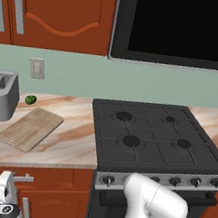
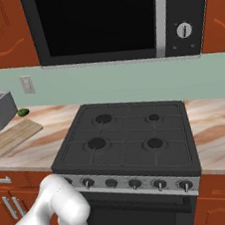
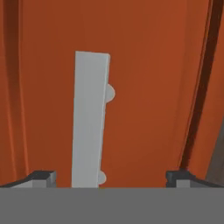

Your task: Open the drawer on the left and place the cutting tools on the cutting board.

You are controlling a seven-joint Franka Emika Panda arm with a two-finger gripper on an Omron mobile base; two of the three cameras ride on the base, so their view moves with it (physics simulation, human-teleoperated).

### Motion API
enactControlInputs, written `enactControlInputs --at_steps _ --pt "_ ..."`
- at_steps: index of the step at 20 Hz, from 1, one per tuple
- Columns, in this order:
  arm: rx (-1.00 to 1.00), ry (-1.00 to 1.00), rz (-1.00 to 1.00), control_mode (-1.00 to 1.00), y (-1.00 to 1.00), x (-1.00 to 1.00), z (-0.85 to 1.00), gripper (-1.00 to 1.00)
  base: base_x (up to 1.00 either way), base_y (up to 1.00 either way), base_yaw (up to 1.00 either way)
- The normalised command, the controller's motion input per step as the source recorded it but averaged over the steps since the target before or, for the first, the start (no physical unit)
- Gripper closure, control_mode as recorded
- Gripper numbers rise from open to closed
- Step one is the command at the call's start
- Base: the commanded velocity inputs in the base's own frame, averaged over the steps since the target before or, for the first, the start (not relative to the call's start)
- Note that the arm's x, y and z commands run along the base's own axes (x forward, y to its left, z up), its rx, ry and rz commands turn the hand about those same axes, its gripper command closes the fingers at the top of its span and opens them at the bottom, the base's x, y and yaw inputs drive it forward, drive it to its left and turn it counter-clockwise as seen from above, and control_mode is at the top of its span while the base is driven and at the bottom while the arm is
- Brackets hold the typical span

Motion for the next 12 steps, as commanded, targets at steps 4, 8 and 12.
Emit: enactControlInputs --at_steps 4,8,12 --pt "-0.02 -0.04 -0.03 -1.0 0.14 0.33 -0.25 -1.0 0.0 0.0 0.0" --pt "0.0 -0.02 -0.03 -1.0 0.11 0.38 -0.24 -1.0 0.0 0.0 0.0" --pt "0.0 -0.01 -0.02 -1.0 0.11 0.29 -0.31 -1.0 0.0 0.0 0.0"
